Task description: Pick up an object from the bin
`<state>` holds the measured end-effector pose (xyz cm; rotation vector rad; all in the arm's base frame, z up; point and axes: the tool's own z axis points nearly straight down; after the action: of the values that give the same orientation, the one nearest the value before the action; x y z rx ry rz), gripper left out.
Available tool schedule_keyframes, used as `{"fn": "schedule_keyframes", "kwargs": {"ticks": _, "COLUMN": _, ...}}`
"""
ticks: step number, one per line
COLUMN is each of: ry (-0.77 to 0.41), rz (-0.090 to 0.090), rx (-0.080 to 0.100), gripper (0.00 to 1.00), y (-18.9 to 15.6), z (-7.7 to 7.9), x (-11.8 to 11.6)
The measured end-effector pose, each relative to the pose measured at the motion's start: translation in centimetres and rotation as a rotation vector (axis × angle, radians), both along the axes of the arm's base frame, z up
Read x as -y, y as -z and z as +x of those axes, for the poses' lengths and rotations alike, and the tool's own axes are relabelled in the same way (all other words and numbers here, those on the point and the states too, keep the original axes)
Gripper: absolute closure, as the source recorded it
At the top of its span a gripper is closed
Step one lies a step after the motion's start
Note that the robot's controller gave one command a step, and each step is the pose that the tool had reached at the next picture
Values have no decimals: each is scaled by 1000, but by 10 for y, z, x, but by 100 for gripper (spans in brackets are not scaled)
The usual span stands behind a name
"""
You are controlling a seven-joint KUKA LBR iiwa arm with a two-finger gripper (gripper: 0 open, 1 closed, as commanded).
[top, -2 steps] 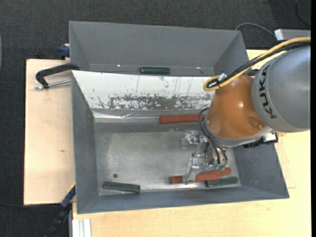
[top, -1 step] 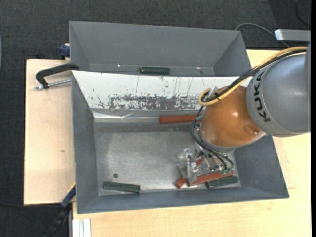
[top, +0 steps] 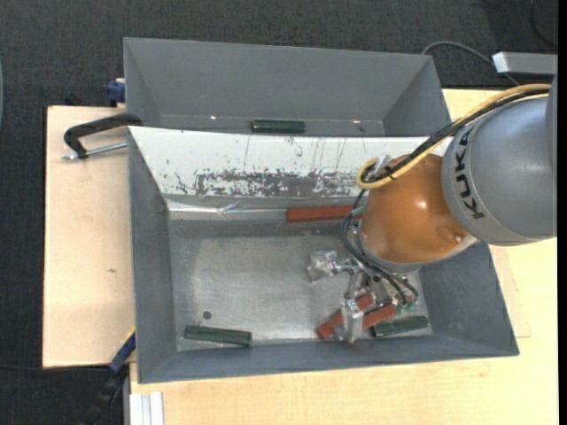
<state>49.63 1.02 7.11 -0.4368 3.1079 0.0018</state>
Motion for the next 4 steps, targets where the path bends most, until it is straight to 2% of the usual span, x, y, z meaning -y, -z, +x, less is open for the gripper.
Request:
{"fn": "schedule_keyframes", "kwargs": {"ticks": 1, "ry": 0, "rz": 0, "rx": -2, "gripper": 100, "y": 0, "z": 0, "x": 0}}
{"fn": "schedule_keyframes", "kwargs": {"ticks": 2, "ry": 0, "rz": 0, "rx": -2, "gripper": 100, "y": 0, "z": 0, "x": 0}}
{"fn": "schedule_keyframes", "kwargs": {"ticks": 3, "ry": -26, "rz": 0, "rx": -3, "gripper": 100, "y": -63, "z": 9, "x": -9}}
{"fn": "schedule_keyframes", "kwargs": {"ticks": 4, "ry": -35, "rz": 0, "rx": -1, "gripper": 100, "y": -138, "z": 4, "x": 30}}
